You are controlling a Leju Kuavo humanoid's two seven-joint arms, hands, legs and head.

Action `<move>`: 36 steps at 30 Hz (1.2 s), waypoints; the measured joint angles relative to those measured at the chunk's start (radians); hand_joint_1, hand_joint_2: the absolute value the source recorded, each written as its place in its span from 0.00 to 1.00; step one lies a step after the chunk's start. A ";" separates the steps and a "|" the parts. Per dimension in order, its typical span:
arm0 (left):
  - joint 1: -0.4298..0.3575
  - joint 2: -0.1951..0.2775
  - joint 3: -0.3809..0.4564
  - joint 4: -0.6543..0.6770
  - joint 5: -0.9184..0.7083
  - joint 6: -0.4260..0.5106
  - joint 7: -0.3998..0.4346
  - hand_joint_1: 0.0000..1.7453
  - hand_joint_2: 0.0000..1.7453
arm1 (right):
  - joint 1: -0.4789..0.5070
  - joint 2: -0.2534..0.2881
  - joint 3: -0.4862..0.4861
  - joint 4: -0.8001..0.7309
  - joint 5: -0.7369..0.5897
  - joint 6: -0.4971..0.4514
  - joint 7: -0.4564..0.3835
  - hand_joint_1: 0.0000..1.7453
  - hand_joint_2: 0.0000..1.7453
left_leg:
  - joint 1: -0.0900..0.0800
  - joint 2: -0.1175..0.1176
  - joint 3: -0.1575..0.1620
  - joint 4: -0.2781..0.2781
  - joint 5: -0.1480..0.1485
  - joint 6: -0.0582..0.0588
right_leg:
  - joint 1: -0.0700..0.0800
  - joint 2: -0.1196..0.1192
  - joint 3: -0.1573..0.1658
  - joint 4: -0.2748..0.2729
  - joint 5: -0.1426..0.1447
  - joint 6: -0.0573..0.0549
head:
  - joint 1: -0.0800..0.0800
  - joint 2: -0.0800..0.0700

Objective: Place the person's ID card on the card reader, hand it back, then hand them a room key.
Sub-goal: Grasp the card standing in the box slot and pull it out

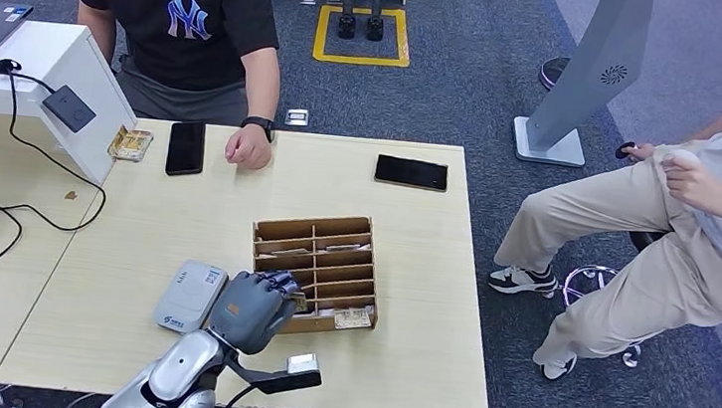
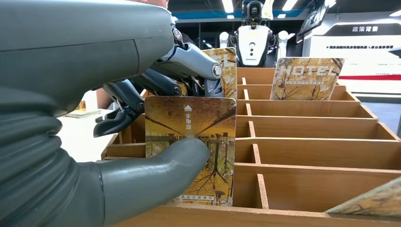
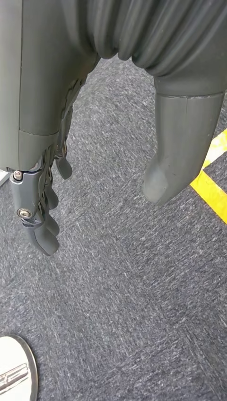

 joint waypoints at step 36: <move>0.032 -0.022 0.001 -0.043 0.163 0.035 -0.110 1.00 1.00 | 0.000 0.000 0.000 0.003 -0.013 0.006 -0.009 0.00 1.00 | 0.000 0.000 -0.001 0.000 0.000 0.000 | 0.000 0.000 -0.001 0.000 0.000 0.000 | 0.000 0.000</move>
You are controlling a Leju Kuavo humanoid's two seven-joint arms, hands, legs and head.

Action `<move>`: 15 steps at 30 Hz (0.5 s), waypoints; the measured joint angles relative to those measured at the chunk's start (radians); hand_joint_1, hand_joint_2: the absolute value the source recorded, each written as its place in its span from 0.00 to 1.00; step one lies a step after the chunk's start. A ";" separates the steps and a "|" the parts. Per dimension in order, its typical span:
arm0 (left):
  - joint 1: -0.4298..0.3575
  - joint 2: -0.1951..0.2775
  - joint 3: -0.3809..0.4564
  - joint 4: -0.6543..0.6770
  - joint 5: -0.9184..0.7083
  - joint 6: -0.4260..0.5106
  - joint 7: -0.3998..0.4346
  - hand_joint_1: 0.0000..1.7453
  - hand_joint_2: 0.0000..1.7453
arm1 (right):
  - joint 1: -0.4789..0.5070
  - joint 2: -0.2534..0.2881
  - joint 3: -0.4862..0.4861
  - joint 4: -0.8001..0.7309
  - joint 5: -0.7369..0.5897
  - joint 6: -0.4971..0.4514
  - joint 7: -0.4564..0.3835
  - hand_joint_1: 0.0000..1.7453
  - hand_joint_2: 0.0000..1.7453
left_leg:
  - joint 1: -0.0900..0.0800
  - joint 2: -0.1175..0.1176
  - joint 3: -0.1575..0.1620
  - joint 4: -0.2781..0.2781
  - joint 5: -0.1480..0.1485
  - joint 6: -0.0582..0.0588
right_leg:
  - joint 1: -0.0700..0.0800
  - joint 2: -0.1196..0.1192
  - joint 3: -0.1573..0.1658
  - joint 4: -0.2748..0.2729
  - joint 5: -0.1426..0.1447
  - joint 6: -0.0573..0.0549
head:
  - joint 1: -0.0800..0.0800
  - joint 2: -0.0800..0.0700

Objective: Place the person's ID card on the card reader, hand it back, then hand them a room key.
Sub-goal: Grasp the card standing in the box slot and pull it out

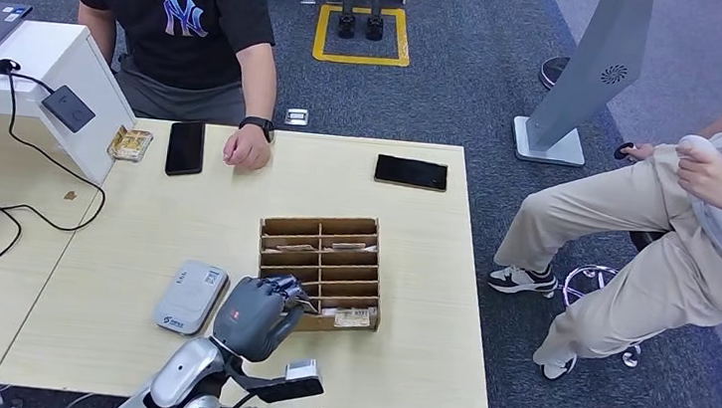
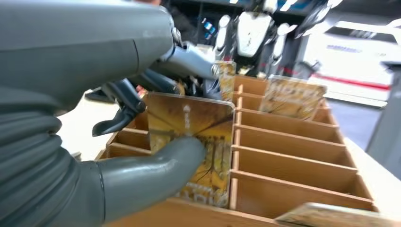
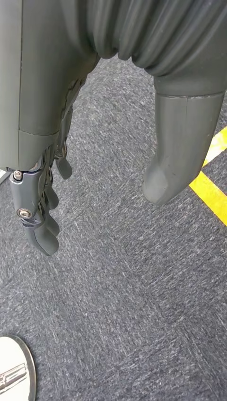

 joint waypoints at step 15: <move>0.012 -0.024 0.045 -0.051 0.135 0.043 -0.081 1.00 1.00 | 0.000 0.000 -0.001 0.009 -0.005 -0.002 -0.006 0.00 1.00 | 0.000 0.000 0.000 0.000 0.000 0.000 | 0.000 0.000 0.000 0.000 0.000 0.000 | 0.000 0.000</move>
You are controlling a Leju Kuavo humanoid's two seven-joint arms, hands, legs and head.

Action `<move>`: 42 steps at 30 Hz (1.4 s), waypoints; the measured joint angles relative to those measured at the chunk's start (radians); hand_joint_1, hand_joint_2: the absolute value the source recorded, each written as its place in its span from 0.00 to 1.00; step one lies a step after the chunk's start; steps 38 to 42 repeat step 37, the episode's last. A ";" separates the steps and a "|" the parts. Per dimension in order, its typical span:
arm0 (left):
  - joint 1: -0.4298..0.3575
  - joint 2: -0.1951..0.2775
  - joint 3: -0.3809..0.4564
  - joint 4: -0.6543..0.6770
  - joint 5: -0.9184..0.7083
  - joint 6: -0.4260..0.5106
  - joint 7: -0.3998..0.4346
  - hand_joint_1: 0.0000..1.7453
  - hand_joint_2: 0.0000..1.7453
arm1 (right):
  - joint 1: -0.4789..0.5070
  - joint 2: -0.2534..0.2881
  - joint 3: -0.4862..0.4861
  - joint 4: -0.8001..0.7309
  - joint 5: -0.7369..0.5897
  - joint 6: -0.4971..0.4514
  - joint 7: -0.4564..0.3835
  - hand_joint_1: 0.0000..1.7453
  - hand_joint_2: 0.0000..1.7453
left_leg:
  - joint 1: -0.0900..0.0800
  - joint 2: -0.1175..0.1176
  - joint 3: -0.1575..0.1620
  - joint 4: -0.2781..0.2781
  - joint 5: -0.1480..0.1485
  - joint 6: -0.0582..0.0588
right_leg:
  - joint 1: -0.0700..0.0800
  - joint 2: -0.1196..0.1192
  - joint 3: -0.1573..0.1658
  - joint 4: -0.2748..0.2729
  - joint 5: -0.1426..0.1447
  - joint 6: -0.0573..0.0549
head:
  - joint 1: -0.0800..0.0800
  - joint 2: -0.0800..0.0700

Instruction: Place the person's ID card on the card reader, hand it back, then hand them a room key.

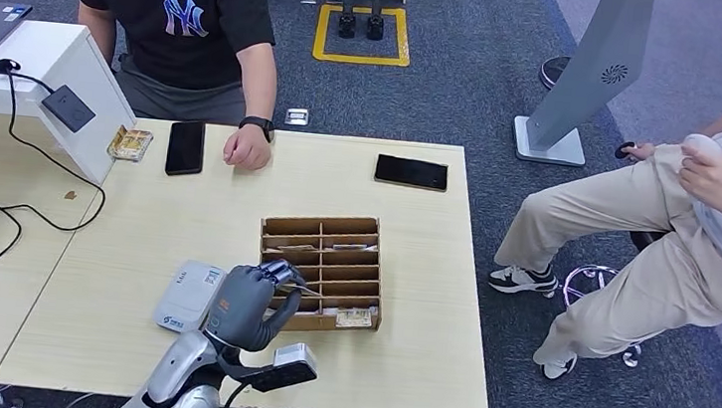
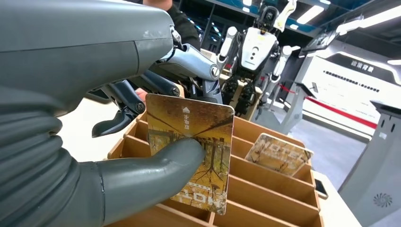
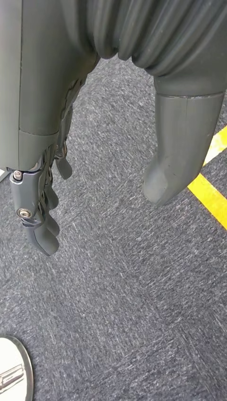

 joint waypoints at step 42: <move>-0.155 -0.157 0.281 0.014 0.560 0.054 -0.089 1.00 1.00 | -0.021 -0.017 0.003 0.052 -0.007 -0.048 -0.022 0.00 1.00 | 0.000 0.000 0.000 0.000 0.000 0.000 | 0.000 0.000 0.000 0.000 0.000 0.000 | 0.000 0.000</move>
